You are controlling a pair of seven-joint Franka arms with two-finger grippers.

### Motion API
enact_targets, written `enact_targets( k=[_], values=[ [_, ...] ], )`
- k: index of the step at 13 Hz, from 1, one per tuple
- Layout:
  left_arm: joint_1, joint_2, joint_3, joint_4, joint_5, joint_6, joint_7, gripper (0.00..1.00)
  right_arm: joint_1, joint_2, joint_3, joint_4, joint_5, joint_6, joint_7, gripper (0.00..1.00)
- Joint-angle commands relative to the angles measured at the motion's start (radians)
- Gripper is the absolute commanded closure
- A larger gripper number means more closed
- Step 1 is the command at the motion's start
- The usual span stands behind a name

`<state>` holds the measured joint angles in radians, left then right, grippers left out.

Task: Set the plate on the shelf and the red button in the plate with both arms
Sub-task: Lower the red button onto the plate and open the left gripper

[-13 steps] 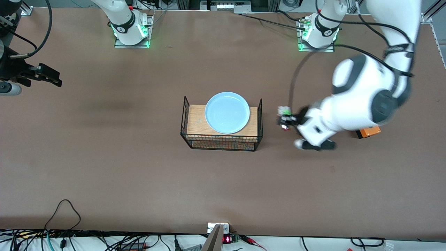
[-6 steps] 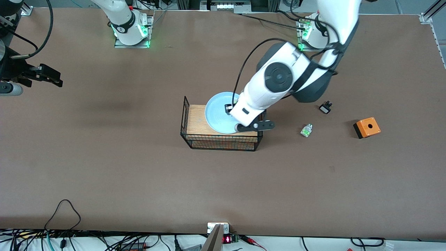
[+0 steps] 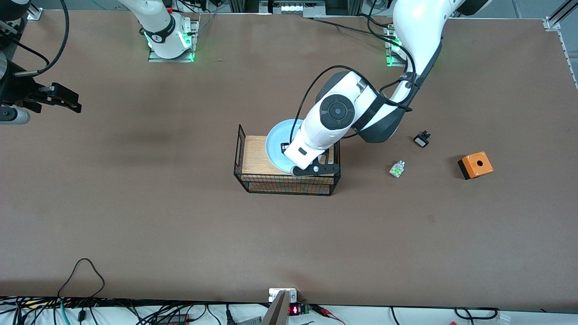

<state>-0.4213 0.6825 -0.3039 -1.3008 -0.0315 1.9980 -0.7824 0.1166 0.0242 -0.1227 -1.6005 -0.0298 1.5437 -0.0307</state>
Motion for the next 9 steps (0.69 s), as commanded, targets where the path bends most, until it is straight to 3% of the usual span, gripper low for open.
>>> enact_targets(
  k=[1, 3, 7, 9],
  values=[
    [-0.024, 0.005, 0.006, 0.014, 0.033, -0.010, -0.023, 0.47, -0.002, -0.004, 0.003, 0.001, 0.014, -0.011, 0.005, 0.00],
    [-0.022, -0.001, 0.005, 0.017, 0.033, -0.011, -0.028, 0.00, -0.002, -0.004, 0.003, 0.001, 0.014, -0.011, 0.005, 0.00],
    [-0.002, -0.049, 0.005, 0.024, 0.033, -0.047, -0.015, 0.00, 0.037, -0.004, 0.003, 0.001, 0.007, -0.013, -0.001, 0.00],
    [0.039, -0.110, 0.006, 0.034, 0.036, -0.149, -0.006, 0.00, 0.041, -0.006, 0.003, 0.001, 0.008, -0.014, 0.000, 0.00]
  ],
)
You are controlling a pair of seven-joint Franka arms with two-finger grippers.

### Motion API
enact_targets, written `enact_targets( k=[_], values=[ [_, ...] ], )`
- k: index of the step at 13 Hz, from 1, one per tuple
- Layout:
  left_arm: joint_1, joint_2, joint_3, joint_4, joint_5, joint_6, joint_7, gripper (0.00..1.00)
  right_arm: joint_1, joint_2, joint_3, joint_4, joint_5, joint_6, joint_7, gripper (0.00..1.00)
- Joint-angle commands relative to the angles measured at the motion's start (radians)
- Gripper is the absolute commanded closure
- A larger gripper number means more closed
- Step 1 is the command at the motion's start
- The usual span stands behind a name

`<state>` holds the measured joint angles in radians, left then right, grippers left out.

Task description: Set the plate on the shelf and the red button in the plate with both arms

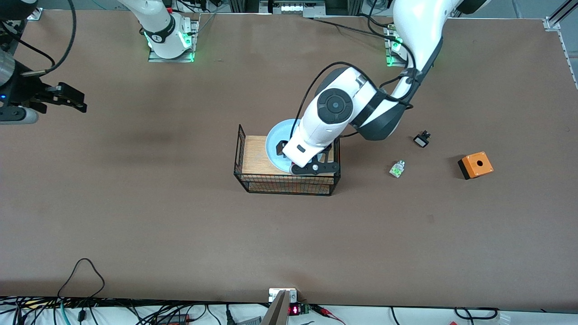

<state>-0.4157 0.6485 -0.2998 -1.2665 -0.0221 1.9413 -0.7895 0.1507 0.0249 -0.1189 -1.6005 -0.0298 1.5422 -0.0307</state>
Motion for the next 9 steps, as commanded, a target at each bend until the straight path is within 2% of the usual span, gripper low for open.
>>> enact_targets(
  k=[1, 4, 7, 9],
  values=[
    [0.058, -0.113, 0.004, -0.001, 0.028, -0.149, 0.050, 0.00, 0.007, -0.006, -0.001, 0.001, 0.010, -0.013, 0.002, 0.00],
    [0.181, -0.200, 0.004, 0.022, 0.082, -0.381, 0.306, 0.00, 0.006, -0.008, -0.002, 0.001, 0.010, -0.013, 0.003, 0.00],
    [0.260, -0.242, 0.002, 0.029, 0.180, -0.482, 0.390, 0.00, 0.006, -0.008, -0.004, 0.002, 0.010, -0.013, 0.003, 0.00],
    [0.305, -0.332, 0.025, -0.002, 0.186, -0.499, 0.526, 0.00, 0.006, -0.008, -0.004, 0.001, 0.010, -0.013, 0.003, 0.00]
  ],
)
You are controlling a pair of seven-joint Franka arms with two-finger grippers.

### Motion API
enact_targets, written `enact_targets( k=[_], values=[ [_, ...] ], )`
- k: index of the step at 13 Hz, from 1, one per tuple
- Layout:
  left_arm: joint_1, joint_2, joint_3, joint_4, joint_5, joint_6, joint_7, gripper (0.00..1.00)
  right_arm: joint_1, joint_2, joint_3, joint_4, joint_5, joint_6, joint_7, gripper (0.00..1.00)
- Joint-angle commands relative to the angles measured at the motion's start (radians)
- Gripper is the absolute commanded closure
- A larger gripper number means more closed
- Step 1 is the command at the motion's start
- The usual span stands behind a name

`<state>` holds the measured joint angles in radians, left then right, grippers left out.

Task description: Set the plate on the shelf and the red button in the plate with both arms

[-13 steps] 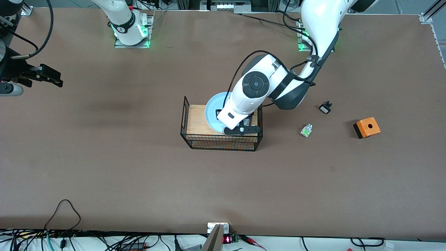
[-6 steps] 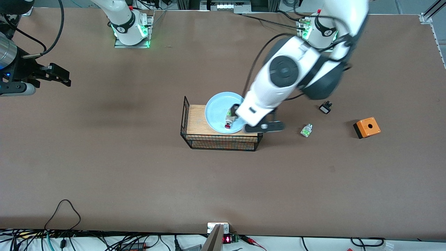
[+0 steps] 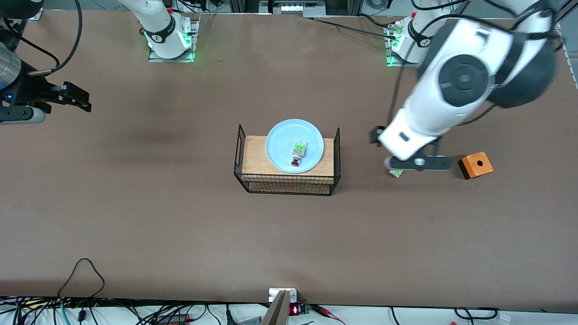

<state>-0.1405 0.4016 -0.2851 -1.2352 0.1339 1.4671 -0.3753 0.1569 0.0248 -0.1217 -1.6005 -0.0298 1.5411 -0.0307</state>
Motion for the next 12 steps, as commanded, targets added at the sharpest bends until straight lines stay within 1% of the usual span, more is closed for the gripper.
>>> enact_targets(
  k=[1, 2, 3, 4, 5, 6, 7, 8, 9, 10, 12],
  values=[
    [0.083, -0.127, 0.017, -0.079, 0.014, -0.015, 0.190, 0.00, -0.002, -0.008, -0.001, 0.001, 0.010, -0.012, 0.002, 0.00],
    [0.138, -0.180, 0.017, -0.131, -0.019, 0.013, 0.250, 0.00, -0.002, -0.008, -0.001, 0.001, 0.010, -0.012, 0.003, 0.00],
    [0.162, -0.252, 0.038, -0.236, -0.055, 0.063, 0.278, 0.00, 0.000, -0.008, -0.001, 0.002, 0.010, -0.012, 0.002, 0.00],
    [0.162, -0.323, 0.106, -0.322, -0.071, 0.144, 0.283, 0.00, 0.000, -0.008, -0.001, 0.001, 0.010, -0.010, 0.002, 0.00],
    [0.159, -0.386, 0.131, -0.416, -0.077, 0.203, 0.288, 0.00, 0.000, -0.008, -0.001, 0.001, 0.010, -0.010, 0.003, 0.00],
    [0.153, -0.423, 0.138, -0.476, -0.077, 0.219, 0.280, 0.00, 0.001, -0.008, -0.001, 0.001, 0.010, -0.010, 0.002, 0.00],
    [0.141, -0.435, 0.147, -0.490, -0.076, 0.222, 0.291, 0.00, 0.001, -0.006, 0.000, 0.001, 0.010, -0.010, 0.003, 0.00],
    [0.116, -0.434, 0.194, -0.494, -0.091, 0.243, 0.297, 0.00, 0.001, -0.006, 0.000, 0.001, 0.008, -0.010, 0.003, 0.00],
    [0.092, -0.431, 0.219, -0.495, -0.109, 0.245, 0.329, 0.00, 0.001, -0.006, 0.000, 0.002, 0.008, -0.010, 0.002, 0.00],
    [0.087, -0.428, 0.222, -0.494, -0.109, 0.248, 0.376, 0.00, 0.001, -0.006, 0.000, 0.002, 0.010, -0.010, 0.002, 0.00],
    [0.081, -0.431, 0.224, -0.495, -0.100, 0.233, 0.388, 0.00, 0.001, -0.006, 0.000, 0.002, 0.013, -0.009, 0.005, 0.00]
  ],
)
